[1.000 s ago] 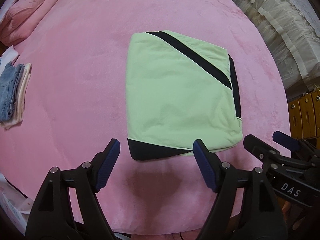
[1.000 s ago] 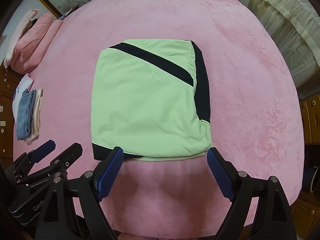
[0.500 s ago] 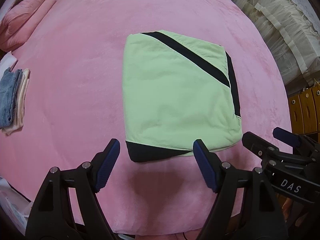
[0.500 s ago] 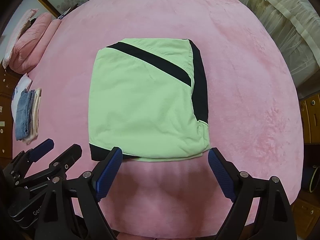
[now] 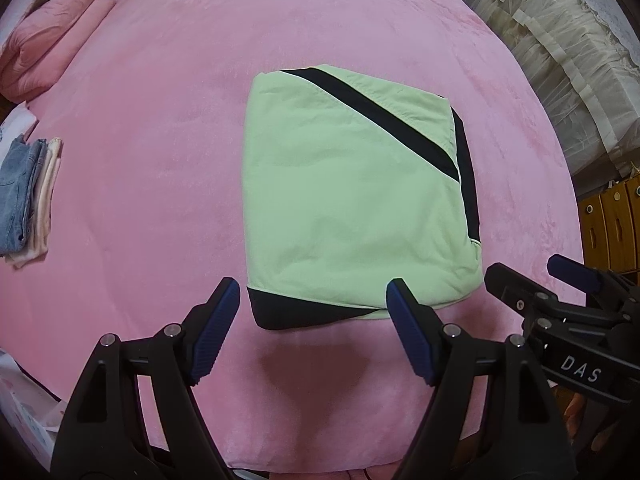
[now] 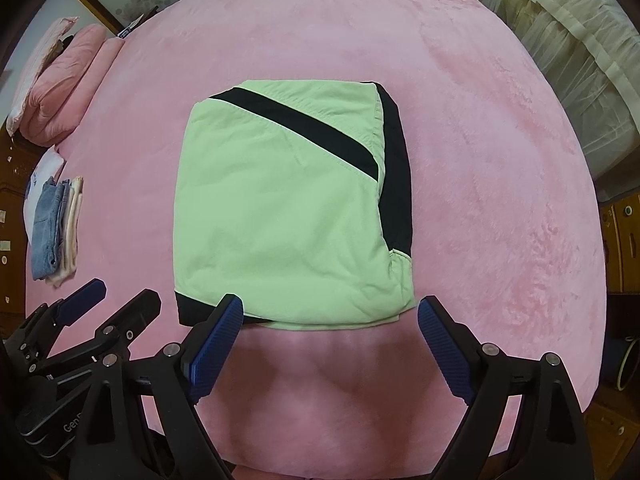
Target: Fold large clothes
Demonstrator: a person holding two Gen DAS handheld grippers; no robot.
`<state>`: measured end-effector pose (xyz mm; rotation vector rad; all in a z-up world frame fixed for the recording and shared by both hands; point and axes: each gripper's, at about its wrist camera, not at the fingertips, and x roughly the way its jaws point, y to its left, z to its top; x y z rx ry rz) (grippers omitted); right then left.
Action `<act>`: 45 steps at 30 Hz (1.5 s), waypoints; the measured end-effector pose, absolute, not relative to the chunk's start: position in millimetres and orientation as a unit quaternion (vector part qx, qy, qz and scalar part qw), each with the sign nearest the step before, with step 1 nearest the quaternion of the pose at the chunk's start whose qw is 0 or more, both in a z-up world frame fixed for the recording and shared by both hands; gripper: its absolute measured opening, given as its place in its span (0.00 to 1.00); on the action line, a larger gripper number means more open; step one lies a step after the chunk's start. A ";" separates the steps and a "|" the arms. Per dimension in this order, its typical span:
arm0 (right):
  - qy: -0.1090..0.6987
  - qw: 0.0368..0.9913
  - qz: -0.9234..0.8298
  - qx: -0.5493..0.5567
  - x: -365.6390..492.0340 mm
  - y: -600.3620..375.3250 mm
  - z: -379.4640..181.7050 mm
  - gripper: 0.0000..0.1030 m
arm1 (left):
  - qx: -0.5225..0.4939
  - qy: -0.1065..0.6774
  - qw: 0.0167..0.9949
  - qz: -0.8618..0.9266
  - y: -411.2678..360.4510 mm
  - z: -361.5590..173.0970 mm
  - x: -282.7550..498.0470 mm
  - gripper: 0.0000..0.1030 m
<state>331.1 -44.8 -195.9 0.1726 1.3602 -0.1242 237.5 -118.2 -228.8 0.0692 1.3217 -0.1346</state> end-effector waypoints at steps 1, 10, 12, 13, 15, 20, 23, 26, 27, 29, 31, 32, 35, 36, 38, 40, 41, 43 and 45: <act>0.627 0.772 -0.059 0.081 331.3 -45.5 -195.7 0.88 | 0.033 0.613 0.787 -0.063 -119.0 -228.6 237.5 0.71; 0.630 0.770 -0.060 0.082 337.4 -52.9 -195.3 0.88 | 0.033 0.615 0.784 -0.070 -118.6 -227.3 239.2 0.71; 0.630 0.770 -0.060 0.083 337.7 -53.2 -195.3 0.88 | 0.032 0.617 0.783 -0.071 -119.4 -227.0 240.3 0.71; 0.630 0.770 -0.060 0.083 338.7 -53.5 -195.1 0.88 | 0.032 0.616 0.784 -0.071 -119.7 -226.8 240.9 0.71; 0.630 0.770 -0.059 0.083 340.1 -53.9 -195.3 0.88 | 0.030 0.617 0.784 -0.069 -121.8 -227.1 241.7 0.71; 0.631 0.769 -0.054 0.088 342.4 -57.5 -201.0 0.89 | 0.022 0.622 0.779 -0.071 -124.8 -234.7 247.5 0.71; 0.633 0.767 -0.044 0.092 350.3 -65.2 -210.6 0.89 | 0.021 0.626 0.777 -0.066 -125.1 -249.0 256.9 0.71; 0.639 0.763 -0.033 0.093 361.4 -78.3 -230.1 0.89 | 0.020 0.631 0.774 -0.052 -116.0 -272.6 272.1 0.71; 0.640 0.762 -0.028 0.098 366.0 -85.7 -240.3 0.89 | 0.010 0.631 0.774 -0.051 -110.8 -282.9 277.7 0.71; 0.637 0.762 -0.013 0.117 373.3 -100.8 -259.0 0.89 | -0.015 0.633 0.773 -0.050 -99.2 -299.7 286.7 0.71; 0.632 0.762 0.005 0.140 380.0 -118.3 -278.9 0.89 | -0.051 0.638 0.766 -0.052 -82.8 -318.5 296.9 0.71; 0.634 0.759 0.010 0.149 383.1 -126.3 -289.0 0.89 | -0.068 0.640 0.764 -0.052 -75.8 -325.3 300.7 0.71; 0.634 0.751 0.023 0.184 392.0 -153.7 -318.7 0.89 | -0.118 0.652 0.748 -0.046 -53.8 -350.3 313.3 0.71; 0.630 0.748 0.030 0.204 395.1 -163.3 -328.0 0.89 | -0.132 0.653 0.744 -0.050 -47.2 -360.2 317.4 0.71; 0.622 0.742 0.046 0.244 401.7 -180.1 -344.3 0.89 | -0.154 0.656 0.737 -0.060 -39.8 -373.7 323.6 0.71; 0.607 0.740 0.067 0.282 407.0 -192.1 -354.6 0.88 | -0.192 0.654 0.727 -0.079 -33.6 -385.2 329.5 0.71; 0.599 0.740 0.080 0.296 409.8 -195.6 -357.3 0.87 | -0.205 0.652 0.725 -0.086 -31.6 -389.5 332.1 0.71; 0.584 0.740 0.107 0.315 416.9 -199.3 -360.3 0.77 | -0.213 0.647 0.726 -0.091 -29.9 -397.0 339.1 0.71; 0.576 0.736 0.132 0.330 425.6 -199.3 -366.6 0.67 | -0.215 0.645 0.727 -0.097 -31.8 -403.4 346.3 0.71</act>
